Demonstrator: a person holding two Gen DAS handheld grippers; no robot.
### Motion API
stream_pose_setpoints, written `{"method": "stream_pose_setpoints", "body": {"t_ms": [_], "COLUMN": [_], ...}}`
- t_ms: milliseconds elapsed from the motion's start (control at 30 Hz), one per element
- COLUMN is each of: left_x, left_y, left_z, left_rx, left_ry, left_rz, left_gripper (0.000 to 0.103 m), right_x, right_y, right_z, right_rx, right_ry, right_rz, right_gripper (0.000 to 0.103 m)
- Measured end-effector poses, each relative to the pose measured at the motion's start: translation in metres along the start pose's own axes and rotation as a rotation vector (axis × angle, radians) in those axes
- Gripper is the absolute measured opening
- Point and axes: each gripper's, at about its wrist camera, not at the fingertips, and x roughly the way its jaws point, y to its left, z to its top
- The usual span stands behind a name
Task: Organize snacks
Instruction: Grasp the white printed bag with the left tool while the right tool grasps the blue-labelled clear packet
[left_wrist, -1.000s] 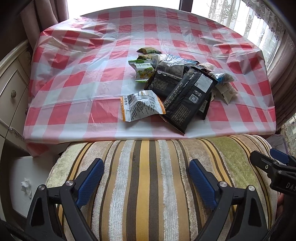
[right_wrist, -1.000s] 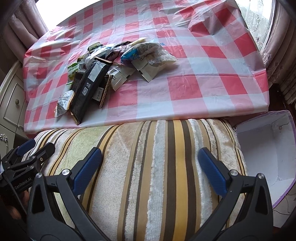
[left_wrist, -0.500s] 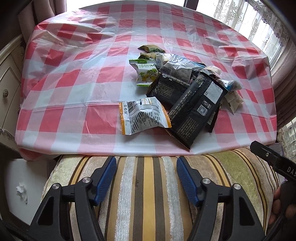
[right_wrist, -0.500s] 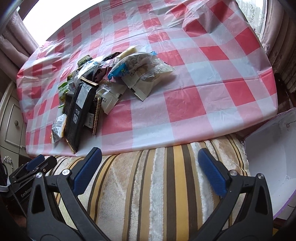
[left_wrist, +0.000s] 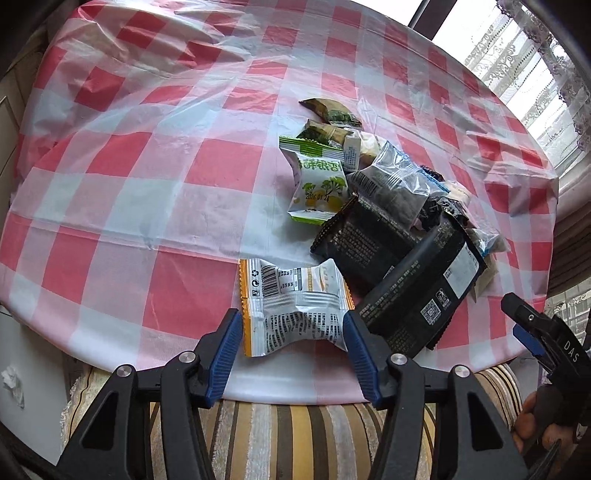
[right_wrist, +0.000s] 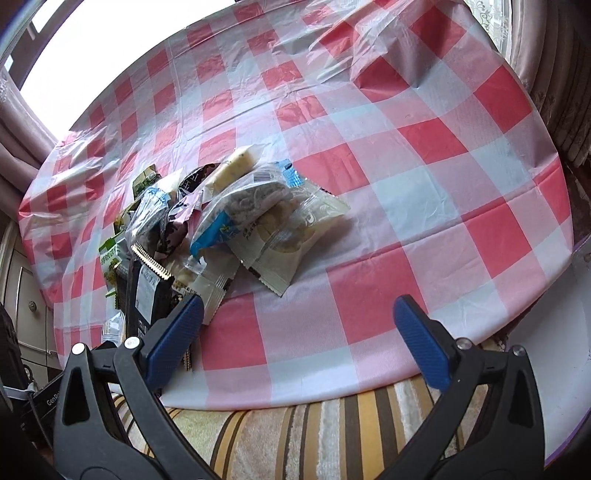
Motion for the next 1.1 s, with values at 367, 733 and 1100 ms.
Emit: {"method": "stream_pose_setpoints", "body": {"t_ms": [367,733,1100], "left_x": [0.013,0.014,0.001], "left_y": [-0.010,-0.009,-0.011], "left_z": [0.012,0.013,0.013], "left_rx": [0.053,0.044,0.042], "left_ry": [-0.011,-0.021,-0.073], "left_rz": [0.024,0.015,0.054], "left_gripper": [0.050,0.039,0.036], "right_x": [0.020,0.039,0.021], "right_y": [0.029,0.047,0.042], "right_z": [0.035,0.046,0.045], "right_rx": [-0.069,-0.131,-0.131], "right_ry": [-0.091,-0.108,-0.177], "right_rz": [-0.068,-0.101,-0.067], "right_gripper": [0.100,0.063,0.036]}}
